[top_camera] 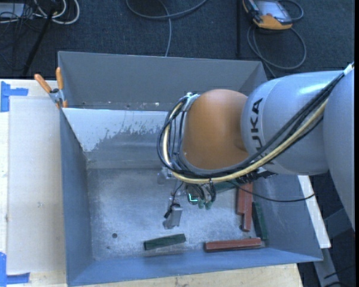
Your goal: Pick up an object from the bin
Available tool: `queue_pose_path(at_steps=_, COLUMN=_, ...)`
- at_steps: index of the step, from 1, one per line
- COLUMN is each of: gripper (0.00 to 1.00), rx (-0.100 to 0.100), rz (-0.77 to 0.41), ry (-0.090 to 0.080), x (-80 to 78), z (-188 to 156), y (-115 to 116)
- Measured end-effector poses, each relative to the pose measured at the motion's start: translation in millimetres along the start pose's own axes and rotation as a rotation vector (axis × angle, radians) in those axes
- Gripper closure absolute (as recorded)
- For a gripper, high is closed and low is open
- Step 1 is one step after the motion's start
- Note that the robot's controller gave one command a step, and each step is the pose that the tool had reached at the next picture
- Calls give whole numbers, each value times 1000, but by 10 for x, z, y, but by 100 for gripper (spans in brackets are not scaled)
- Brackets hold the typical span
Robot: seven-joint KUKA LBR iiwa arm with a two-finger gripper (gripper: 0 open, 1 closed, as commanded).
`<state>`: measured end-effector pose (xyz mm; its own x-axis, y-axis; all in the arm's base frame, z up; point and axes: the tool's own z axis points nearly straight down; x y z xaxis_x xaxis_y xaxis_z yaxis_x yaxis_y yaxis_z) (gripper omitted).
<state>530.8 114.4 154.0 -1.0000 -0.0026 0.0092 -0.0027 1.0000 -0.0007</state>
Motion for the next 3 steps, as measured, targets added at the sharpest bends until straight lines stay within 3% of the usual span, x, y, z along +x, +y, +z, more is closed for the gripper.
queue_pose_path(at_steps=1, gripper=0, rx=0, rz=-190, ry=-9, x=436, z=758, y=-231)
queue_pose_path(at_steps=2, gripper=100, rx=0, rz=-187, ry=-7, x=439, z=756, y=-232)
queue_pose_path(at_steps=3, gripper=100, rx=-1, rz=-227, ry=-18, x=373, z=-658, y=-100)
